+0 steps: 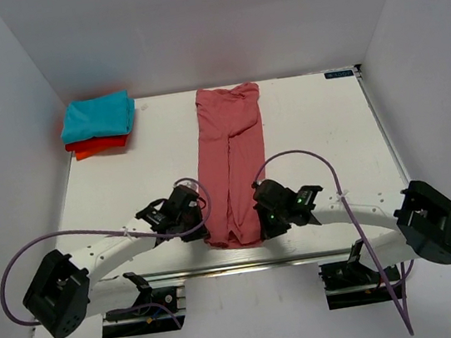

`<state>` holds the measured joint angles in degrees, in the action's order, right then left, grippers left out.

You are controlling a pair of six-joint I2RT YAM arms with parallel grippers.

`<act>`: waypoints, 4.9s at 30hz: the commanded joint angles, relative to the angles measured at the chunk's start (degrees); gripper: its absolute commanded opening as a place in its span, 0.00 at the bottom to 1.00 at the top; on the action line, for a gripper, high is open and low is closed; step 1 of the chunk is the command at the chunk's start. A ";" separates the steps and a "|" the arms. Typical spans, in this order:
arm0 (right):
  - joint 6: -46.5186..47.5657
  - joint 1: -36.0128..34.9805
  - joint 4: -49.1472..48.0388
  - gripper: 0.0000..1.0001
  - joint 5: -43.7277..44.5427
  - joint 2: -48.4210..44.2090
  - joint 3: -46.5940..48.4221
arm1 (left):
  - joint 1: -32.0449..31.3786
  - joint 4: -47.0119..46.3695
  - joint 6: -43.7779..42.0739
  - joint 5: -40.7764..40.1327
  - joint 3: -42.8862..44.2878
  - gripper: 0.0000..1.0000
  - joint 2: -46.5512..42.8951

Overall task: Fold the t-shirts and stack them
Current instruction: Grab the bottom of the folded rectangular tshirt with both arms, then fold the folded rectangular tshirt in 1/3 of the way, then grab one side of the 2/3 rectangular tshirt with both arms, then fold the long partially folded tshirt into a neat square

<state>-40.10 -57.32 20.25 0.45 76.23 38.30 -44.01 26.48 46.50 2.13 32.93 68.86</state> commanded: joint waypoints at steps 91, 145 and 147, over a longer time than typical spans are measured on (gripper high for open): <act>17.77 32.54 -13.04 0.91 -17.06 17.02 16.63 | 21.25 -2.49 -21.28 4.72 35.10 0.92 33.44; 19.70 31.30 22.02 0.00 -39.91 -10.32 20.49 | 11.40 17.64 -12.05 12.57 28.50 0.00 -4.27; 19.79 31.92 21.33 0.00 -40.17 -9.17 22.25 | 12.02 18.26 -11.53 10.62 30.78 0.00 -3.21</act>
<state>-21.52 -26.30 41.12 -36.82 65.78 57.04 -32.42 43.86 33.54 16.75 59.27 66.13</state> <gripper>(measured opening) 0.019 0.034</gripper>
